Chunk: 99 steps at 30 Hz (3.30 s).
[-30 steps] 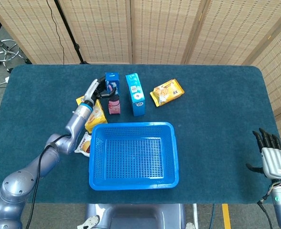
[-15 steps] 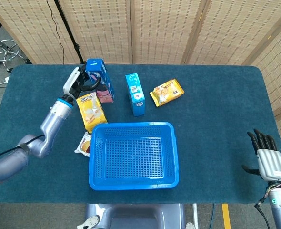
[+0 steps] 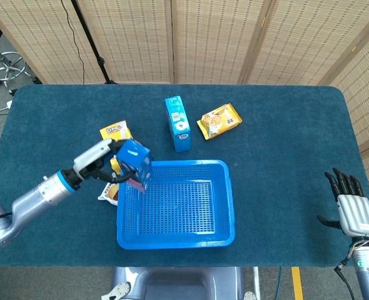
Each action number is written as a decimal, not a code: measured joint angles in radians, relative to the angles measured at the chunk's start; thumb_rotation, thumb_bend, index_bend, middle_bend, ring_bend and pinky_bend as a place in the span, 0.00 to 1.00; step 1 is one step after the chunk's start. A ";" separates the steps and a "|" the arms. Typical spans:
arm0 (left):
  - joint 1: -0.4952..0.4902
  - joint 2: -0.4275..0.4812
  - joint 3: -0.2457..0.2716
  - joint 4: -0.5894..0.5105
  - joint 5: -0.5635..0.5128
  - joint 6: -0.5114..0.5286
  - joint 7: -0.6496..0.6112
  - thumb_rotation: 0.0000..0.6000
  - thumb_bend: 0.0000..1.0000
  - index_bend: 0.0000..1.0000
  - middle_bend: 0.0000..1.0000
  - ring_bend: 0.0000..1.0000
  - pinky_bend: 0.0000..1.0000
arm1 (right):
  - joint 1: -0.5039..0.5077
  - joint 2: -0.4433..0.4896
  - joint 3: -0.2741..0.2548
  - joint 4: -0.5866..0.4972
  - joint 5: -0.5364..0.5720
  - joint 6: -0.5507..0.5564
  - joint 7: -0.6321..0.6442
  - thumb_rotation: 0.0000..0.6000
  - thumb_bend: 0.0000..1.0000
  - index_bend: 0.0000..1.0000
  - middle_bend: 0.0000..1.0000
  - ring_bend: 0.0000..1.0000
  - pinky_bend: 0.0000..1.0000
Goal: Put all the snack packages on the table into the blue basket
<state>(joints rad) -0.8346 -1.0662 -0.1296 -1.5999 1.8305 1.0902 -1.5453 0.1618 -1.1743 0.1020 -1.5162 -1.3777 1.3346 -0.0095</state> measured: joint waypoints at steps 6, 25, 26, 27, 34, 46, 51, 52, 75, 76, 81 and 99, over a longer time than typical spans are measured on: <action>-0.066 -0.080 0.054 -0.032 0.030 -0.087 0.065 1.00 0.58 0.60 0.49 0.37 0.42 | -0.001 0.006 0.002 0.003 0.006 -0.003 0.013 1.00 0.00 0.00 0.00 0.00 0.00; -0.188 -0.455 0.037 0.092 -0.292 -0.309 0.201 1.00 0.50 0.00 0.00 0.00 0.00 | 0.005 0.005 0.002 0.024 0.020 -0.027 0.031 1.00 0.00 0.00 0.00 0.00 0.00; -0.191 -0.467 0.036 0.108 -0.295 -0.316 0.218 1.00 0.49 0.00 0.00 0.00 0.00 | 0.005 0.005 0.002 0.024 0.020 -0.027 0.031 1.00 0.00 0.00 0.00 0.00 0.00; -0.193 -0.480 0.036 0.124 -0.298 -0.320 0.234 1.00 0.49 0.00 0.00 0.00 0.00 | 0.005 0.005 0.002 0.024 0.019 -0.027 0.031 1.00 0.00 0.00 0.00 0.00 0.00; -0.166 -0.524 0.003 0.170 -0.330 -0.240 0.356 1.00 0.46 0.00 0.00 0.00 0.00 | 0.004 0.007 -0.002 0.018 0.015 -0.027 0.032 1.00 0.00 0.00 0.00 0.00 0.00; -0.108 -0.398 -0.101 0.188 -0.356 -0.085 0.614 1.00 0.33 0.00 0.00 0.00 0.00 | 0.004 0.010 -0.003 0.009 0.012 -0.024 0.032 1.00 0.00 0.00 0.00 0.00 0.00; -0.118 -0.290 -0.089 0.209 -0.329 -0.122 0.812 1.00 0.14 0.00 0.00 0.00 0.00 | 0.006 0.009 -0.001 0.010 0.017 -0.029 0.032 1.00 0.00 0.00 0.00 0.00 0.00; -0.123 -0.267 -0.085 0.216 -0.326 -0.140 0.871 1.00 0.12 0.00 0.00 0.00 0.00 | 0.007 0.008 0.000 0.009 0.020 -0.030 0.030 1.00 0.00 0.00 0.00 0.00 0.00; -0.331 -0.412 -0.050 0.624 -0.318 -0.369 1.473 1.00 0.09 0.00 0.00 0.00 0.00 | 0.005 0.004 0.029 -0.005 0.073 -0.021 0.005 1.00 0.00 0.00 0.00 0.00 0.00; -0.340 -0.429 -0.051 0.643 -0.321 -0.377 1.475 1.00 0.09 0.00 0.00 0.00 0.00 | 0.005 0.004 0.032 -0.003 0.078 -0.021 0.007 1.00 0.00 0.00 0.00 0.00 0.00; -0.387 -0.515 -0.060 0.749 -0.335 -0.411 1.483 1.00 0.09 0.00 0.00 0.00 0.00 | 0.006 0.004 0.044 0.009 0.108 -0.029 0.010 1.00 0.00 0.00 0.00 0.00 0.00; -0.558 -0.833 -0.088 1.152 -0.422 -0.586 1.470 1.00 0.55 0.53 0.48 0.36 0.36 | 0.012 -0.004 0.076 0.051 0.175 -0.056 0.013 1.00 0.00 0.00 0.00 0.00 0.00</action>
<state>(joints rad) -1.3929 -1.8990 -0.2172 -0.4484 1.4083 0.5043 -0.0749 0.1739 -1.1781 0.1778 -1.4650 -1.2028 1.2790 0.0031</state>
